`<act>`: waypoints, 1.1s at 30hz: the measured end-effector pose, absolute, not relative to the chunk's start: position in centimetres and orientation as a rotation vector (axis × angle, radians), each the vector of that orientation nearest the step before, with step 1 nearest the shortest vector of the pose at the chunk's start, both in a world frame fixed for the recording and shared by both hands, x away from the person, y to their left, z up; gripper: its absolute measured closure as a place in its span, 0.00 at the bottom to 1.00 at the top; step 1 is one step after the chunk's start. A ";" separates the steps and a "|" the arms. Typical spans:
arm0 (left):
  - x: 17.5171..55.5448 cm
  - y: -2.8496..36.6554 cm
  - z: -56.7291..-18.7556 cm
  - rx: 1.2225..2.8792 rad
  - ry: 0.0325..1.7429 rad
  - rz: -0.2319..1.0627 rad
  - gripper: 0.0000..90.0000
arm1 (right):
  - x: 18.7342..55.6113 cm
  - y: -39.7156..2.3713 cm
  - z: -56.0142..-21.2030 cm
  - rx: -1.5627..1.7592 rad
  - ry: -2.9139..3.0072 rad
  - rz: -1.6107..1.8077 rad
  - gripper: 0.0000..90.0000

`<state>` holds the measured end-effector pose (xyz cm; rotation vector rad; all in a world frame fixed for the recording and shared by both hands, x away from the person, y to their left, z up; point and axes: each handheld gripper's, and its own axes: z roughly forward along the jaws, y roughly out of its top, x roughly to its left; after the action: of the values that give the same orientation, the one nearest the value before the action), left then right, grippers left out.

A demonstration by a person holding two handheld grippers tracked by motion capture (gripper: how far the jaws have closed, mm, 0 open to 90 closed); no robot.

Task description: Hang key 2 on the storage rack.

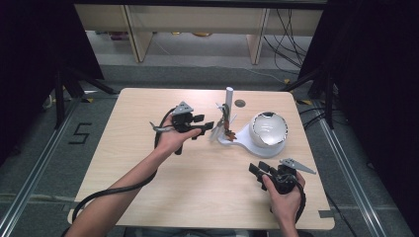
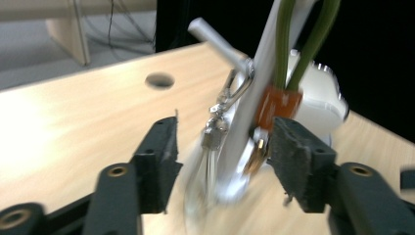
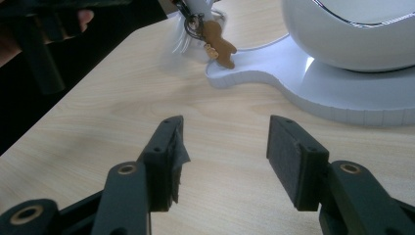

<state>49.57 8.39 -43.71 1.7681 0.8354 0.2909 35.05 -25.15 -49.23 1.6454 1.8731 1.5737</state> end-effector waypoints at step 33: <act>37.0 20.9 -52.2 1.578 0.895 0.611 0.41 | 34.7 -24.7 -49.5 1.635 1.908 1.567 0.53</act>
<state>37.02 20.91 -52.24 1.5782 0.8947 0.6111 34.74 -24.73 -49.45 1.6349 1.9078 1.5669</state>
